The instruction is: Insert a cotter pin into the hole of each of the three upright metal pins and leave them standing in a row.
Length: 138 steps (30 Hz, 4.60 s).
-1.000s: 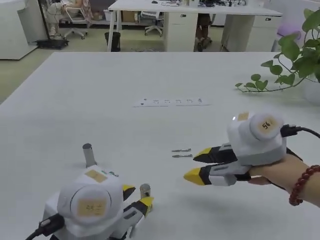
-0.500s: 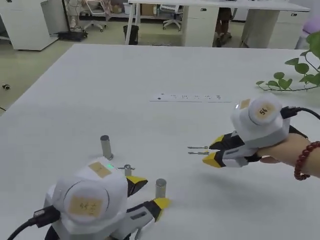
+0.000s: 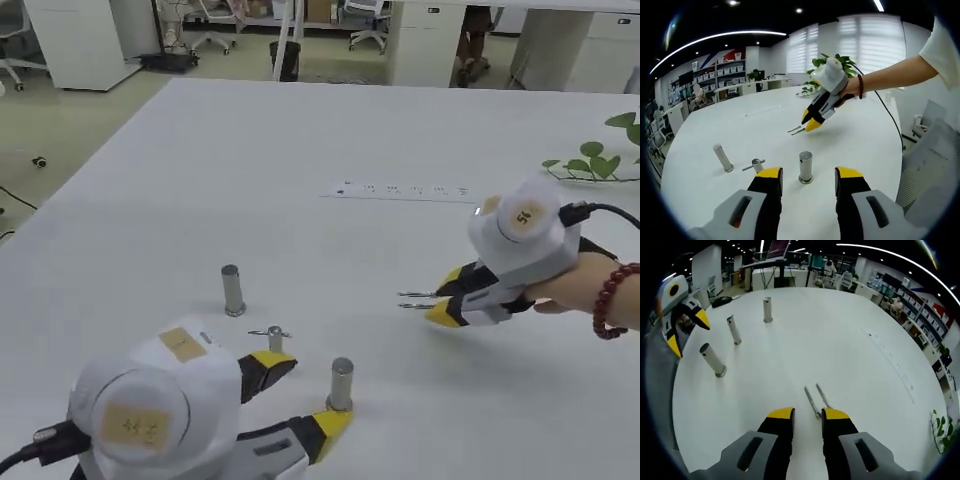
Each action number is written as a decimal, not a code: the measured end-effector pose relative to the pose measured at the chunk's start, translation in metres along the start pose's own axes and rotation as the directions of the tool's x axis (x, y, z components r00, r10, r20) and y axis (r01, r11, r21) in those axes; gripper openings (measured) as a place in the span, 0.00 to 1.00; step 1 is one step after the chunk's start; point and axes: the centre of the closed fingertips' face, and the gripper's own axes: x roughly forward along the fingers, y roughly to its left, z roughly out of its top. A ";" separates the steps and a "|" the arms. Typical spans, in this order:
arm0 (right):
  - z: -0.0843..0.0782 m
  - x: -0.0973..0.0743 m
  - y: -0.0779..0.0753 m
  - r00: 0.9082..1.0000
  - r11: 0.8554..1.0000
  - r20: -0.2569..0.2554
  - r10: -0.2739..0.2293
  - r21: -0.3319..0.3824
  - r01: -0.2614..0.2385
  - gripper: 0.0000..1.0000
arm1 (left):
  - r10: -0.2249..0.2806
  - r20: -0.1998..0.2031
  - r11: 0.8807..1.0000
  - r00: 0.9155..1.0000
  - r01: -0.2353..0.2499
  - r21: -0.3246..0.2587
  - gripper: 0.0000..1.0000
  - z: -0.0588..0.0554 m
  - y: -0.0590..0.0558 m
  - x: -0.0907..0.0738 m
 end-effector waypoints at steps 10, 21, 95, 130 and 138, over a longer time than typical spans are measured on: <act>-0.007 0.010 -0.007 0.999 1.000 -0.025 0.027 0.007 -0.026 0.18 | -0.001 -0.002 1.000 1.000 0.001 0.003 0.45 -0.002 0.002 -0.007; -0.007 0.014 -0.002 0.996 0.998 -0.057 0.069 -0.002 -0.070 0.09 | -0.001 0.007 1.000 1.000 0.001 -0.010 0.45 -0.001 0.005 -0.011; 0.100 -0.065 0.130 0.984 0.823 0.157 0.085 -0.568 0.020 0.02 | -0.129 0.123 0.926 0.984 0.164 -0.339 0.19 0.048 -0.001 0.003; 0.109 -0.063 0.147 0.971 0.842 0.188 0.150 -0.539 -0.026 0.04 | -0.134 0.144 0.914 0.980 0.179 -0.365 0.00 0.050 0.000 0.000; 0.109 -0.064 0.145 0.951 0.917 0.242 0.194 -0.389 -0.088 0.09 | -0.132 0.130 0.929 0.983 0.168 -0.329 0.00 0.047 0.005 -0.003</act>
